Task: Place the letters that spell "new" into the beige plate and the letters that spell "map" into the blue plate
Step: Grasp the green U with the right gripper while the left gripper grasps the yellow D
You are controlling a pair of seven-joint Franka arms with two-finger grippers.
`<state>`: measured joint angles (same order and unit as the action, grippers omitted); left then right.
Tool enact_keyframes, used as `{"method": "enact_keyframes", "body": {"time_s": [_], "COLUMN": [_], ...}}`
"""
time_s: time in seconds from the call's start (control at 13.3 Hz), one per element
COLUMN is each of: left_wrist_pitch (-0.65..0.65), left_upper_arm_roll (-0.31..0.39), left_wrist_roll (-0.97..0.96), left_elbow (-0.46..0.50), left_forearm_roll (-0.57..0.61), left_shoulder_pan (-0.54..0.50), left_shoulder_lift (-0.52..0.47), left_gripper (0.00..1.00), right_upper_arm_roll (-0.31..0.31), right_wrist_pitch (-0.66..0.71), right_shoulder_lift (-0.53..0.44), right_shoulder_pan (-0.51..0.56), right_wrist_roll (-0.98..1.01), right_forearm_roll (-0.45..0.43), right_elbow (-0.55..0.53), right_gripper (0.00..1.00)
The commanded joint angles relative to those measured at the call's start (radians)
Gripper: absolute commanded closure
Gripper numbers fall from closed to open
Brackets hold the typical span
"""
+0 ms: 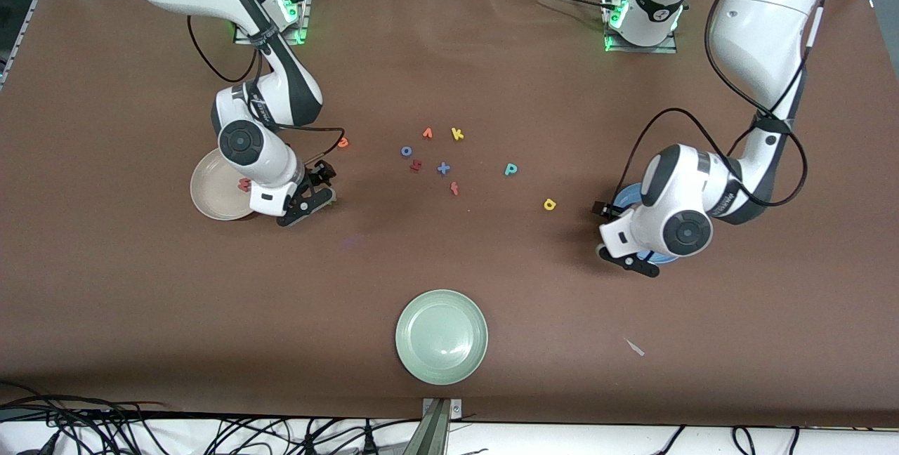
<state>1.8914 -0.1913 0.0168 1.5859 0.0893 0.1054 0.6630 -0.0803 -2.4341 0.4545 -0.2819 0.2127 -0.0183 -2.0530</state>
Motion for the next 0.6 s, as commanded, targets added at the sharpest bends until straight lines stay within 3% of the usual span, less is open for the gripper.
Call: {"method": "enact_keyframes", "body": {"time_s": [0.0,0.15,0.3,0.53], "left_wrist_pitch": [-0.011,-0.008,0.003,0.081], "left_upper_arm_roll": [-0.002,-0.002,-0.004,-0.008], "left_wrist_roll": [-0.163,-0.307,-0.568,-0.796], "left_elbow": [0.006,0.005,0.005,0.023], "left_forearm_roll": [0.015,0.01,0.007,0.004], "left_shoulder_pan": [0.057,0.106,0.144,0.175], "left_shoulder_lift": [-0.016,-0.011,0.015,0.05], "left_gripper": [0.0,0.0,0.0,0.0], "right_upper_arm_roll": [-0.004,-0.004,-0.004,-0.004], "right_wrist_pitch": [-0.072,-0.089,-0.152,-0.177], "right_shoulder_lift": [0.035,0.041,0.056,0.061], "right_shoulder_pan": [-0.006,-0.02,-0.029,-0.033], "right_wrist_roll": [-0.015,-0.015,-0.016,-0.015], "right_forearm_roll": [0.014,0.014,0.014,0.012], "right_elbow": [0.002,-0.007,-0.03,-0.042], "right_gripper": [0.01,0.08,0.13,0.4]}}
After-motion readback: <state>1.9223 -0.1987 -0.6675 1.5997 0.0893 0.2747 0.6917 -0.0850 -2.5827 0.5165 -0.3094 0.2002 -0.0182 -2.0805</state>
